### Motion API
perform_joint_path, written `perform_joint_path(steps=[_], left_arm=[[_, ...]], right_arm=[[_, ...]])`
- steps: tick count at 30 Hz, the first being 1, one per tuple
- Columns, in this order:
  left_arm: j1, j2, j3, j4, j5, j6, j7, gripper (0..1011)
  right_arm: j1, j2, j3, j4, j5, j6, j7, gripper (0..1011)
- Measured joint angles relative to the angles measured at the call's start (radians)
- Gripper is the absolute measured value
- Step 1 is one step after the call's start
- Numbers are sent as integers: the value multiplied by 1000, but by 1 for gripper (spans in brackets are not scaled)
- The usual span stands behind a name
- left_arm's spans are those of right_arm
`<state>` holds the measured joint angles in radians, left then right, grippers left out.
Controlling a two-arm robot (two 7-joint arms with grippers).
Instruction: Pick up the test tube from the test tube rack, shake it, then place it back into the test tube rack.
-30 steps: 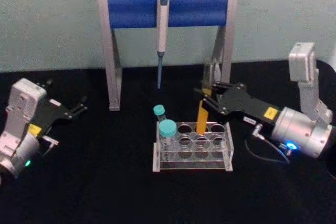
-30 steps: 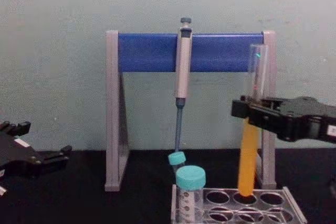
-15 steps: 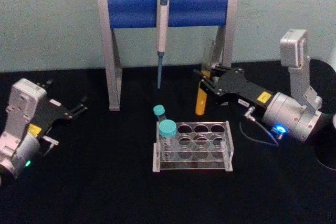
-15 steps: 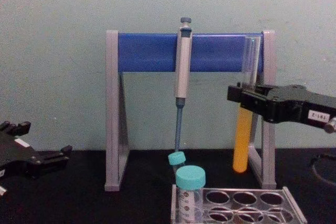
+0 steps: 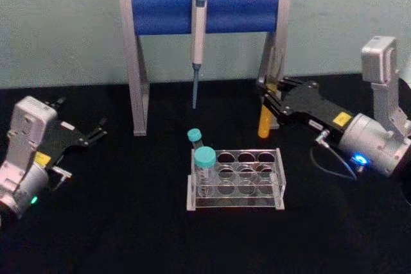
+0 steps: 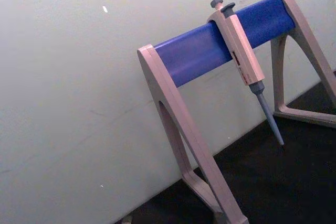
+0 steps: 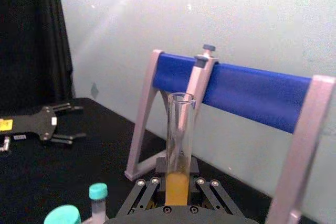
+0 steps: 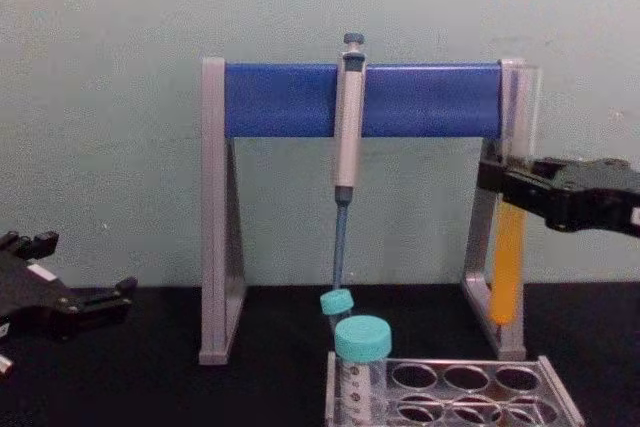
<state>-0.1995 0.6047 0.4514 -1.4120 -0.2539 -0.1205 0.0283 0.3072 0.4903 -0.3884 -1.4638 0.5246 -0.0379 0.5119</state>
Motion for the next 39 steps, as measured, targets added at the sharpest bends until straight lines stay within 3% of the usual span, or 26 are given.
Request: perform_joint_path(steps=[8, 16, 25, 32, 39], left_arm=[[0, 0, 0, 0, 0, 0, 0, 1001], [0, 0, 0, 0, 0, 0, 0, 1001], [0, 0, 0, 0, 0, 0, 0, 1001], [0, 0, 0, 0, 0, 0, 0, 1001], [0, 0, 0, 0, 0, 0, 0, 1001]], right_arm=[[-73, 53, 24, -91, -5, 38, -3, 230], [-86, 66, -8, -126, 17, 64, 52, 230], [-20, 14, -60, -63, 42, 41, 93, 230], [20, -26, -59, -1, 36, 13, 56, 230], [25, -32, -37, 17, 19, 3, 17, 230]])
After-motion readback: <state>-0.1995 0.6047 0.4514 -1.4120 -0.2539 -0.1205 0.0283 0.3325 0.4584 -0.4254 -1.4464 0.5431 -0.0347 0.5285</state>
